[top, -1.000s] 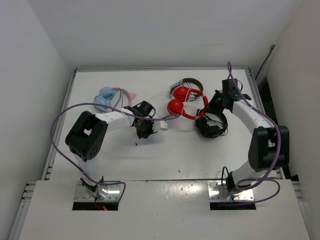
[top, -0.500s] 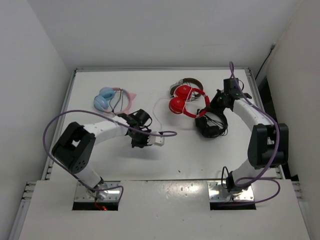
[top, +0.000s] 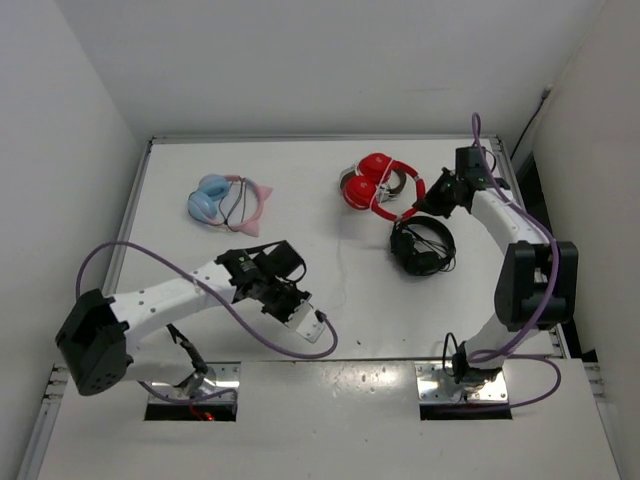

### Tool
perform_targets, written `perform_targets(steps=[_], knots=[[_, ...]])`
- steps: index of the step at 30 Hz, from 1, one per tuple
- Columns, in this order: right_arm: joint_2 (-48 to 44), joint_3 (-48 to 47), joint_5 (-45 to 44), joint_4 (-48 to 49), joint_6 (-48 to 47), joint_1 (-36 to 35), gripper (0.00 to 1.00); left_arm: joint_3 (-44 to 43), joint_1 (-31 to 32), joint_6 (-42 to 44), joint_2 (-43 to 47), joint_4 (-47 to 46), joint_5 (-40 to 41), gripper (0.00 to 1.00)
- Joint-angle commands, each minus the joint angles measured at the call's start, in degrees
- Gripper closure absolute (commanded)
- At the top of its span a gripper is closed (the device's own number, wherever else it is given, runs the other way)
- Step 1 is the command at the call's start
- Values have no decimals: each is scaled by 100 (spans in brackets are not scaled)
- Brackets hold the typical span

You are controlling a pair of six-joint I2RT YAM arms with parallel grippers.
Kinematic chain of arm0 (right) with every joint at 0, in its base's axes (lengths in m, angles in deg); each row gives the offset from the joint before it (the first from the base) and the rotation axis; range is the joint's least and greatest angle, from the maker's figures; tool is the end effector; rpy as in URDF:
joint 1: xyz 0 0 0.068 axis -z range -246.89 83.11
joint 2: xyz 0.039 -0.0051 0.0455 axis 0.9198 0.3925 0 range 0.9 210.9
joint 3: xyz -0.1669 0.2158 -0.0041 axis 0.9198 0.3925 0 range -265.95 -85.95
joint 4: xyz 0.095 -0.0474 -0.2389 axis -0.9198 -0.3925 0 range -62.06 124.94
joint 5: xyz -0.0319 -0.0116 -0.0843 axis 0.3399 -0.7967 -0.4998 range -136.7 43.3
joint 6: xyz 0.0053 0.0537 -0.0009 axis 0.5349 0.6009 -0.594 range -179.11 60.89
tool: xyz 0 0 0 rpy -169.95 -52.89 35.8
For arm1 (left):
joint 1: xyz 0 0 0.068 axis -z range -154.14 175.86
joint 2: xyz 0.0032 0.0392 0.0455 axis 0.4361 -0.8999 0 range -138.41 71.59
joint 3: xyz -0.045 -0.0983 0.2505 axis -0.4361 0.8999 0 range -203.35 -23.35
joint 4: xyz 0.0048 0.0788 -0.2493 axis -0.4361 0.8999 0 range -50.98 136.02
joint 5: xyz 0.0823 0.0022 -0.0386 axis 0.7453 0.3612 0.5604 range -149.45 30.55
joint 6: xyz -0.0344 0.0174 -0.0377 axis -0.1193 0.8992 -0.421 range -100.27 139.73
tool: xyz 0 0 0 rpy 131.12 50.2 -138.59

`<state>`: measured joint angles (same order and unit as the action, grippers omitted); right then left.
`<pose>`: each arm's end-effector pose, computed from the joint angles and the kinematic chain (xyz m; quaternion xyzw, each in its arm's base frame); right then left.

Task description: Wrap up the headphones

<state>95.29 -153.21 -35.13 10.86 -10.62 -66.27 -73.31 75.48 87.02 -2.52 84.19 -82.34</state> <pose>0.3539 0.0033 0.2336 0.3596 0.8675 0.2209 0.2635 0.1407 -0.1870 0.2220 0.8404 0.4741 -0.1659 0.2038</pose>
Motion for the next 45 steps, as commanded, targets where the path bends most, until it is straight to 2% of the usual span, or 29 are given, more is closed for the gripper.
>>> perform_targets(steps=[1,13,19,26,39,45], knots=[[44,-462,170,377,275,104,100,-67,240,452,519,133,-399,100],[335,-586,38,500,170,272,100,-541,925,513,1636,-245,-567,100],[335,-700,-15,500,100,272,100,-708,1049,452,1996,-360,-514,100],[335,-700,-129,500,-50,324,100,-542,1049,1461,2910,-562,-461,100],[440,-753,-463,553,-463,35,100,-1209,1102,1700,2990,-975,-699,100],[493,-753,-796,606,-1077,-282,100,-1315,1102,1700,2937,-1492,-752,100]])
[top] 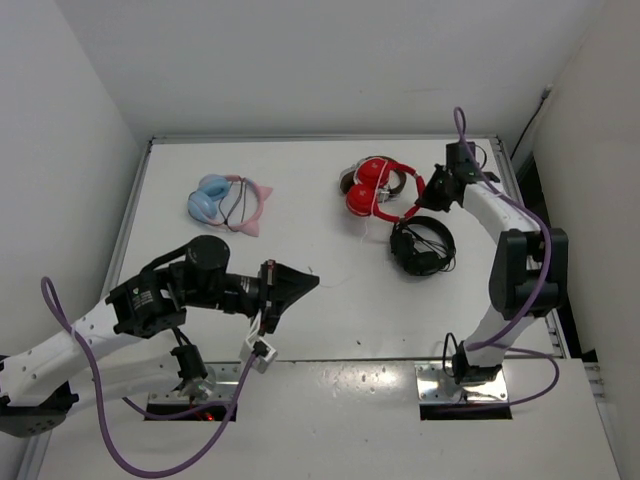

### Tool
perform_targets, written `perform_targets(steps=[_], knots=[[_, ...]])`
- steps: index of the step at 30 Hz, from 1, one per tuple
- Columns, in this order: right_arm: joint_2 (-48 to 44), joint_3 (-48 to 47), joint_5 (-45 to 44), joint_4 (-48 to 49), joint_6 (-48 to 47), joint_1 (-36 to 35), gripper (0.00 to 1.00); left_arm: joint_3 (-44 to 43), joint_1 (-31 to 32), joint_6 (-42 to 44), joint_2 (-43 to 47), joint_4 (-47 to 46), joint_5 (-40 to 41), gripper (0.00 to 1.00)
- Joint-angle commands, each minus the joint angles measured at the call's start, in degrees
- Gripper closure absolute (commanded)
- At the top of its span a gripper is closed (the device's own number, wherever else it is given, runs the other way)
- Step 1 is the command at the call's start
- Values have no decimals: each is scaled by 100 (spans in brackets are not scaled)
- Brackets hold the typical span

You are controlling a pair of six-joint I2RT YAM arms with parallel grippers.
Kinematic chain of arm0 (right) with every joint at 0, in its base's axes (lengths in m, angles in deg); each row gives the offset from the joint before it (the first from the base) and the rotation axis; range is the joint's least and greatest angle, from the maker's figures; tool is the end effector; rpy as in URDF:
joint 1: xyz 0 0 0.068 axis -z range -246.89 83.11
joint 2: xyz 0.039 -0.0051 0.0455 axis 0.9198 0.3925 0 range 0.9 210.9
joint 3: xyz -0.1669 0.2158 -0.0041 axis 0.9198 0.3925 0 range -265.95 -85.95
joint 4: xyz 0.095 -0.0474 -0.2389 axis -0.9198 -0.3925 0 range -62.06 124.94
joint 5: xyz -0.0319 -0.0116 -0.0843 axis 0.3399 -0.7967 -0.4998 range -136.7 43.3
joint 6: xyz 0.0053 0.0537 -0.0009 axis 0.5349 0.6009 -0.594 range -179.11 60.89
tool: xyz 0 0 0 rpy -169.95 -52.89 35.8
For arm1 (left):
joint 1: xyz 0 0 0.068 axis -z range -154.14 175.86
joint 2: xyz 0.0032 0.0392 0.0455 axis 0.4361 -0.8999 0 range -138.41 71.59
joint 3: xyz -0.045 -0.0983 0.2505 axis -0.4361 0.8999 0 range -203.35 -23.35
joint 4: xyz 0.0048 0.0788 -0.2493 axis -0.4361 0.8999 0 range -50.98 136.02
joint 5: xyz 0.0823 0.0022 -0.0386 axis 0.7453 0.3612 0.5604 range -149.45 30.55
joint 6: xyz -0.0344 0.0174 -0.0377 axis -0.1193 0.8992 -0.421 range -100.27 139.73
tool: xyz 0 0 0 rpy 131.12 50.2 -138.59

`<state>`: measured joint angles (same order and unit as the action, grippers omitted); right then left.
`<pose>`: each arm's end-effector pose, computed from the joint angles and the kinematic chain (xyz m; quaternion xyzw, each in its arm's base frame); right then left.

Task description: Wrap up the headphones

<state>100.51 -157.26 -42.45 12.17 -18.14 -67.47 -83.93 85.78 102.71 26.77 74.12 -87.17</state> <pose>0.3770 0.0064 0.2253 0.3137 0.8885 0.1508 0.2990 0.0617 -0.1397 0.3890 0.7950 0.1206 -0.0793 0.5892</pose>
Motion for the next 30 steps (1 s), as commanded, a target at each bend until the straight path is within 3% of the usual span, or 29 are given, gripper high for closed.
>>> perform_targets(steps=[1,7,22,30], knots=[[-82,-349,-65,475,-379,-240,100,-253,72,183,8,-555,-268,100],[-363,-76,-65,641,-783,-486,100,-305,72,350,-53,-1258,3,100],[-1655,996,497,966,-1759,-1436,100,-1078,72,-511,-1072,-2577,1488,100],[-2139,1400,770,914,-1811,-1489,100,-1193,-453,-1125,-1617,-3324,2218,100]])
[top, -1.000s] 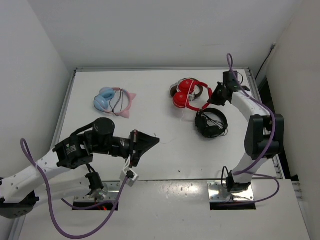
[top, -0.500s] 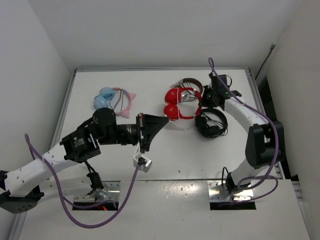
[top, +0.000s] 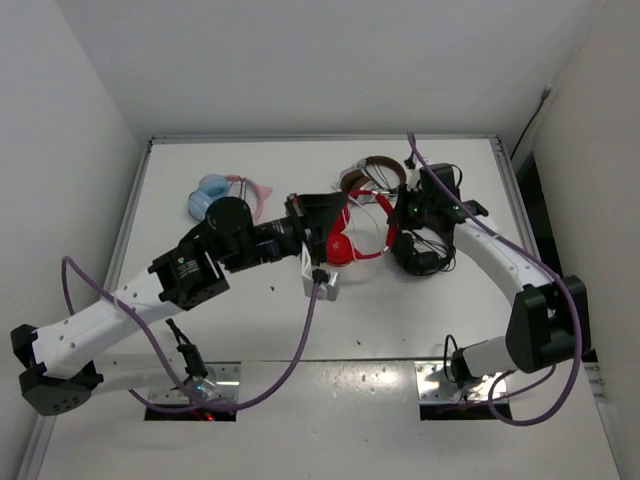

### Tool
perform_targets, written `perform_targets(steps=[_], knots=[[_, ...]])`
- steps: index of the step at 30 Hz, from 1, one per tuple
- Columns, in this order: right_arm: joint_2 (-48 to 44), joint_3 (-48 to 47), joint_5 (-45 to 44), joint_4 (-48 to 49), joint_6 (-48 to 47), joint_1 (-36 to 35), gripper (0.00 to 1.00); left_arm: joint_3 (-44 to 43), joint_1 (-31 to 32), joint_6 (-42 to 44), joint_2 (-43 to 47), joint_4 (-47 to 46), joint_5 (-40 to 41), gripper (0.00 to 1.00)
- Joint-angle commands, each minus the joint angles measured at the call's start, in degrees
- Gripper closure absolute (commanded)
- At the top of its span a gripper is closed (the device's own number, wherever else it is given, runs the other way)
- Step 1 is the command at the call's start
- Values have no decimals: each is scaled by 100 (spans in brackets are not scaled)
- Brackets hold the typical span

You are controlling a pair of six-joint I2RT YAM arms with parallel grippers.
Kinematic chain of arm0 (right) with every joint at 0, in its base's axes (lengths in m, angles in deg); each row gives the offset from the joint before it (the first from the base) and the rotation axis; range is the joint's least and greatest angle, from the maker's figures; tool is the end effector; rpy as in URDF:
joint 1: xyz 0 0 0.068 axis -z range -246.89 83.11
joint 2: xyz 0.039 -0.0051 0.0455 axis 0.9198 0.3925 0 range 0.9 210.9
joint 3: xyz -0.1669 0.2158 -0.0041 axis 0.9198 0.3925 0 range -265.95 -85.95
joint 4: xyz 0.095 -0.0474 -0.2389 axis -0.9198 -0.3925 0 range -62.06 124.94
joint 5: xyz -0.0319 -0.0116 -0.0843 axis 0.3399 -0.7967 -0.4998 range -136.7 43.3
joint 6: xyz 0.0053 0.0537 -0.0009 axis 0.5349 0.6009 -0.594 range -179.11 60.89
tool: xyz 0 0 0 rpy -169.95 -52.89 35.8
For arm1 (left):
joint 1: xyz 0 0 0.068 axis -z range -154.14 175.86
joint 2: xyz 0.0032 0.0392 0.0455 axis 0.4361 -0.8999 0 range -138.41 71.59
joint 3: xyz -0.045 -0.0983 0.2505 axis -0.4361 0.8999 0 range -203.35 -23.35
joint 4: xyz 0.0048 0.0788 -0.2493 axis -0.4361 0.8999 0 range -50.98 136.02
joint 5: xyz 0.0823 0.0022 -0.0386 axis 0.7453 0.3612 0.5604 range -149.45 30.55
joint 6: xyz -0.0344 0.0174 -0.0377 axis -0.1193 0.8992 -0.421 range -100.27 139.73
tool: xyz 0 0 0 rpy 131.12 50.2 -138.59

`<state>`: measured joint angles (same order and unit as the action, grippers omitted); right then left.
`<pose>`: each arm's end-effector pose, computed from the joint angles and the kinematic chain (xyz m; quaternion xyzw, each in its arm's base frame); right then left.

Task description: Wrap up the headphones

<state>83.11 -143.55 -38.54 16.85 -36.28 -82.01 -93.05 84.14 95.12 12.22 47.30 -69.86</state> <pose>0.3001 0.0863 0.2535 0.0330 0.9135 0.1917 0.3573 0.1126 -0.1946 0.4476 0.6614 0.2120 0.0443 0.7181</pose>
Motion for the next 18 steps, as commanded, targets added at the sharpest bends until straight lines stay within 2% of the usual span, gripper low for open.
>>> perform_targets(steps=[1,6,11,18], knots=[[-451,30,431,446,2,-88,100,-369,-378,-524,-258,-712,575,100],[-820,389,493,446,-68,-317,100,-598,-940,-1114,-899,-898,1014,100],[-944,505,546,394,-68,-369,100,-1116,-1775,-1895,-1523,-950,1129,100],[-1119,557,599,341,-68,-317,100,-2082,-2777,-2977,-2621,-398,1191,100]])
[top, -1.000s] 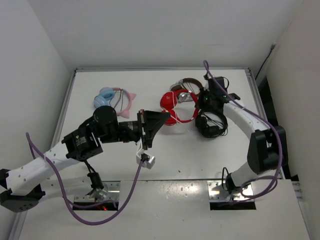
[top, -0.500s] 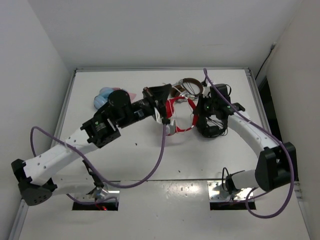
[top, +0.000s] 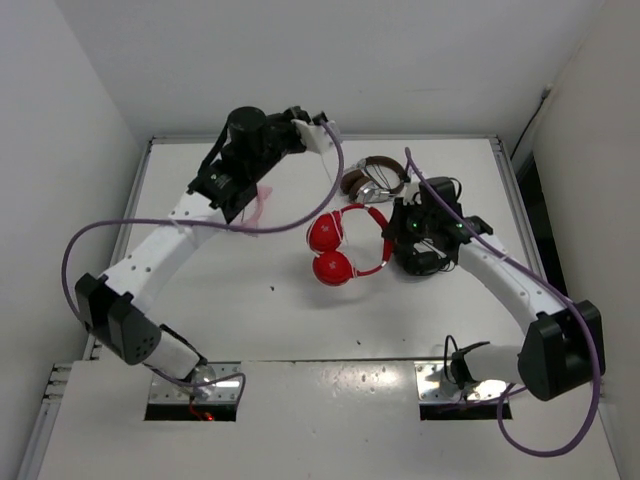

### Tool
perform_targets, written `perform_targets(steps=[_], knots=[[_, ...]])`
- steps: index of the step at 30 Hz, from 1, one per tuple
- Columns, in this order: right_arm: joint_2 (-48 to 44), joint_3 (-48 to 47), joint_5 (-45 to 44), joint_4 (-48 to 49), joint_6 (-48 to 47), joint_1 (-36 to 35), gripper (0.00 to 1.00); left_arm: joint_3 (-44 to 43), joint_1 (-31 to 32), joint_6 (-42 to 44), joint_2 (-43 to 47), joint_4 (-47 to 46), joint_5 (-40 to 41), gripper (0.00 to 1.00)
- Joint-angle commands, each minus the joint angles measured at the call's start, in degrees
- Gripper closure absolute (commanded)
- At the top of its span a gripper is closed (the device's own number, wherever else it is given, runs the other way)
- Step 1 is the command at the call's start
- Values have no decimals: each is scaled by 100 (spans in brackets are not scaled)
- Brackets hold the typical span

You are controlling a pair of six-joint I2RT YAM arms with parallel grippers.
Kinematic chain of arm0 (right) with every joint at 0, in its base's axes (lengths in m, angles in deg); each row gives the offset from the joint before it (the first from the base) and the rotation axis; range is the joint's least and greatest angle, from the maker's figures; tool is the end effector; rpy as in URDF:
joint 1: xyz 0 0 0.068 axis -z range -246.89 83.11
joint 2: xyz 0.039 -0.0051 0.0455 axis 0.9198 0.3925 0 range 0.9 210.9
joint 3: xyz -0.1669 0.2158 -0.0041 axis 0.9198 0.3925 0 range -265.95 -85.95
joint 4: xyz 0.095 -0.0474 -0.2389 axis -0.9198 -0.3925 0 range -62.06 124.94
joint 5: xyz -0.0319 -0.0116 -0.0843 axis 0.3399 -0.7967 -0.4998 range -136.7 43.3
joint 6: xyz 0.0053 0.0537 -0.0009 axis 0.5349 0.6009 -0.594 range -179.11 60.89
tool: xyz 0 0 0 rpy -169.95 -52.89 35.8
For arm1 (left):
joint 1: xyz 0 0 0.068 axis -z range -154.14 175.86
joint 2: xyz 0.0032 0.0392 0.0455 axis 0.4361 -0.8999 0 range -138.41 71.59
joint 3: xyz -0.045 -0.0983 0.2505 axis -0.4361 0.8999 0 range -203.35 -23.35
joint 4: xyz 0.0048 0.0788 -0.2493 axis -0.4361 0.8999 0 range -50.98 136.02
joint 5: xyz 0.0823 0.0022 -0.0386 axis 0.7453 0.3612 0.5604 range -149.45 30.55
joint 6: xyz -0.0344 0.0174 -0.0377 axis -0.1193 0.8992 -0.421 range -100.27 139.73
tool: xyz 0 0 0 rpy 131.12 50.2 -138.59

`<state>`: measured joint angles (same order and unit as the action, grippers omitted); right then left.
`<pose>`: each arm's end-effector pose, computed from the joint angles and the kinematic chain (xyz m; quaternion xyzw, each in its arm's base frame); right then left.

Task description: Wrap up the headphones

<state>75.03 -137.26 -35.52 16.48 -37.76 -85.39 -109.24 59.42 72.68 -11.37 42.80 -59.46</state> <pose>0.2622 0.0950 0.2559 -0.0176 0.9073 0.2233 0.3558 0.2824 -0.1874 0.4464 0.4881 0.5187 0.1181 0.6919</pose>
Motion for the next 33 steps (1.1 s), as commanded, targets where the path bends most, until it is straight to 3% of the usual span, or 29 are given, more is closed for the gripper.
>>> perform_targets(steps=[1,11,15,21,29,33], knots=[[-311,-72,358,378,81,22,100,-577,-393,-812,-387,141,151,100],[-425,-310,772,378,28,-320,100,-1202,-982,-1401,-1502,923,36,100],[-425,-415,1096,325,28,-321,100,-1737,-1193,-1778,-1960,1529,-341,100],[-294,-766,1237,448,510,-189,100,-1879,-1475,-2446,-2225,2329,-983,100],[119,-1285,1554,747,1460,-13,100,-1765,-2134,-3931,-2524,3024,-2720,100],[303,-1469,1606,808,1863,110,100,-1458,-2520,-4722,-2524,2849,-3461,100]])
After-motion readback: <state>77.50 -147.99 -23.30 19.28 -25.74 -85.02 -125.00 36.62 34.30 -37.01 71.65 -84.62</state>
